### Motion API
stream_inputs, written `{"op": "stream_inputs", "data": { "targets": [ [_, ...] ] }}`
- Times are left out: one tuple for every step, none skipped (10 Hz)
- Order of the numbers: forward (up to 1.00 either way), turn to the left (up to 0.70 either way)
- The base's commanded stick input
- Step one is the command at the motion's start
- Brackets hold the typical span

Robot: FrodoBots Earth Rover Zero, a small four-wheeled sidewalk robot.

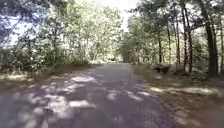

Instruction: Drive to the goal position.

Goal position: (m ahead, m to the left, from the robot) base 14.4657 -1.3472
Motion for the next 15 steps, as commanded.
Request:
{"op": "stream_inputs", "data": {
  "targets": [
    [0.45,0.0],
    [0.45,0.0],
    [0.45,0.0],
    [0.45,0.0],
    [0.45,0.0],
    [0.45,0.0],
    [0.45,0.0],
    [0.45,0.0],
    [0.45,0.0],
    [0.45,0.0],
    [0.45,0.0],
    [0.45,0.0],
    [0.45,0.0],
    [0.45,0.0],
    [0.45,0.0]
  ]
}}
